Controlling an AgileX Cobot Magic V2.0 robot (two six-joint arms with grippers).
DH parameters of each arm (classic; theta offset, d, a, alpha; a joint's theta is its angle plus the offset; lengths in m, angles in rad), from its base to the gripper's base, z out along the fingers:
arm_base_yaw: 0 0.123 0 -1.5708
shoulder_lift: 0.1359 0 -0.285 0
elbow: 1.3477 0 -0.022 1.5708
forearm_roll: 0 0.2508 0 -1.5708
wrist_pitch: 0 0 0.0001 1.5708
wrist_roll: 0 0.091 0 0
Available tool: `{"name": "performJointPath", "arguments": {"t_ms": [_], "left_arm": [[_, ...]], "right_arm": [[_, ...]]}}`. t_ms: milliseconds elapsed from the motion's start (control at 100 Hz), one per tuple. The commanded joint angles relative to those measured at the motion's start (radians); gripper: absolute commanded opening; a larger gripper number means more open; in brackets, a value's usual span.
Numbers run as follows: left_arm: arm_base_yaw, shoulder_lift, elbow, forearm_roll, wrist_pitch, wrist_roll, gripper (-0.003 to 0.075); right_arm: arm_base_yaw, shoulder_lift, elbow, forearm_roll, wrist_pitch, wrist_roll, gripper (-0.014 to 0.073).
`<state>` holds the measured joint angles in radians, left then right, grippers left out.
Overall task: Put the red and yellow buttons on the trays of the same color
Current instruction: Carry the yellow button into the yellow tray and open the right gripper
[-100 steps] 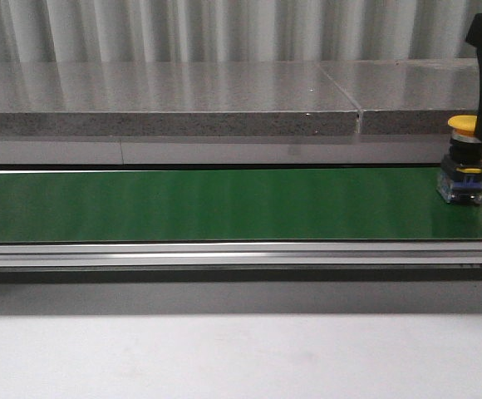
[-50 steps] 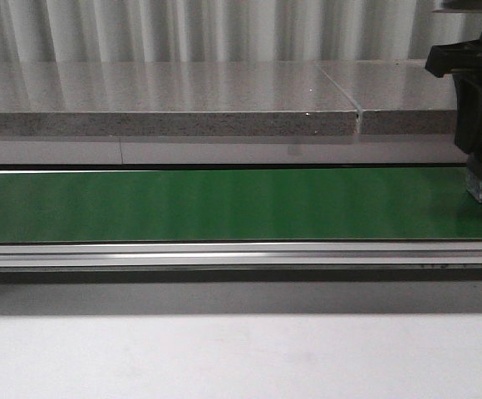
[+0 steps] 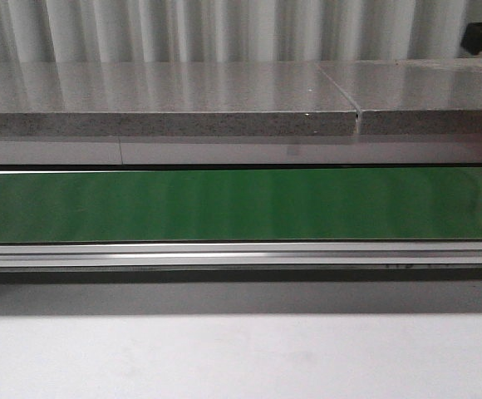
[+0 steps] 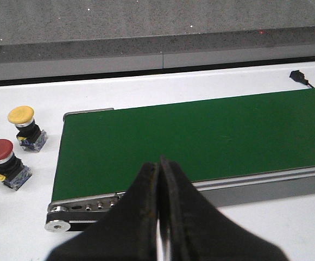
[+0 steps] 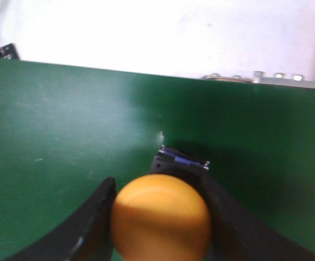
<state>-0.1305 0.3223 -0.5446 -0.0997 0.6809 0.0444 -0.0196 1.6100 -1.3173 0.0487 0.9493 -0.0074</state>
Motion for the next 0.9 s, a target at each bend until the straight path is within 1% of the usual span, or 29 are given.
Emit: {"name": "performJointPath", "arguments": {"t_ms": [0, 150, 360, 600, 700, 890], "left_arm": [[-0.007, 0.011, -0.026, -0.014, -0.072, 0.001, -0.0020], [-0.007, 0.011, -0.026, -0.014, -0.072, 0.001, -0.0020], [-0.007, 0.011, -0.026, -0.014, -0.072, 0.001, -0.0020], [-0.007, 0.011, -0.026, -0.014, -0.072, 0.001, -0.0020], [-0.007, 0.011, -0.026, -0.014, -0.072, 0.001, -0.0020], [-0.007, 0.011, -0.026, -0.014, -0.072, 0.001, -0.0020]], "right_arm": [[-0.060, -0.075, -0.026, -0.014, -0.013, 0.013, 0.0171], [-0.179, -0.101, -0.024, -0.014, -0.003, 0.042, 0.0171], [-0.340, -0.101, -0.022, -0.014, 0.031, 0.047, 0.0171], [-0.508, -0.095, 0.054, -0.014, -0.048, 0.092, 0.0171], [-0.539, -0.095, 0.088, -0.012, -0.100, 0.107, 0.0171], [-0.541, -0.089, 0.143, 0.002, -0.185, 0.107, 0.0171]]}}
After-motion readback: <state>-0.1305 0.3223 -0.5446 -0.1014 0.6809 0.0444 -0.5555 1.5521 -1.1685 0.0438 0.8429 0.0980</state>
